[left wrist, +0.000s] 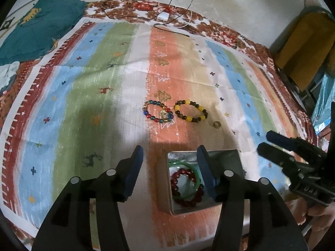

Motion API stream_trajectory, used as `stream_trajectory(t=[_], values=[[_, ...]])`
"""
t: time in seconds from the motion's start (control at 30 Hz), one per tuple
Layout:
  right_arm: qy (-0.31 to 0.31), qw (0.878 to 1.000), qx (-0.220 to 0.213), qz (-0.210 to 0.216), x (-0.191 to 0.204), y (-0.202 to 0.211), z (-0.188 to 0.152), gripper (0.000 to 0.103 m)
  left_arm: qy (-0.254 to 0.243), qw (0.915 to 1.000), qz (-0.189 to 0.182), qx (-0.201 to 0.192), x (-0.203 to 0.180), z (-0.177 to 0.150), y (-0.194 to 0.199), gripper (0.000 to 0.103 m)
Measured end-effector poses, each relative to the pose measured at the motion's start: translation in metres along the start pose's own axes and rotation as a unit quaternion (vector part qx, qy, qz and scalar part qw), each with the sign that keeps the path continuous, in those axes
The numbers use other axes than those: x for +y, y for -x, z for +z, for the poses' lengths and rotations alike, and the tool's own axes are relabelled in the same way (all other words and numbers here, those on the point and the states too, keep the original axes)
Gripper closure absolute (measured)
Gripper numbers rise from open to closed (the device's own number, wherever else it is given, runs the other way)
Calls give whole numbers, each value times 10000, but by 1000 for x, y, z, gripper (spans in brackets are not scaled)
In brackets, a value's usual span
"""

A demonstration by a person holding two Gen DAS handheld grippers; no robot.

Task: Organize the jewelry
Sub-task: 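Open both grippers to drop the bangle and blue bracelet into the tin, then move left tool to the multicolour bracelet while right tool approaches the yellow-black bracelet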

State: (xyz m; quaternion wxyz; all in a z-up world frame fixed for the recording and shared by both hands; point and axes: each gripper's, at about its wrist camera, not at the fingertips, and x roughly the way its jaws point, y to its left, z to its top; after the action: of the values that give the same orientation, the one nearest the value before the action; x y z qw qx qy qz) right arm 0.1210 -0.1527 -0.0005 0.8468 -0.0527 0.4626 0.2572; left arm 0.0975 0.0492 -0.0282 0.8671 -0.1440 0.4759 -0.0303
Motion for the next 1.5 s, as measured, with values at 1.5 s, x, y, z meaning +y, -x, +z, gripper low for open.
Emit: stream_trajectory(t=[1.5], values=[[-236,9965,606,-527,-42,-94,53,33,11,9964,610,594,27,66,-90,28]])
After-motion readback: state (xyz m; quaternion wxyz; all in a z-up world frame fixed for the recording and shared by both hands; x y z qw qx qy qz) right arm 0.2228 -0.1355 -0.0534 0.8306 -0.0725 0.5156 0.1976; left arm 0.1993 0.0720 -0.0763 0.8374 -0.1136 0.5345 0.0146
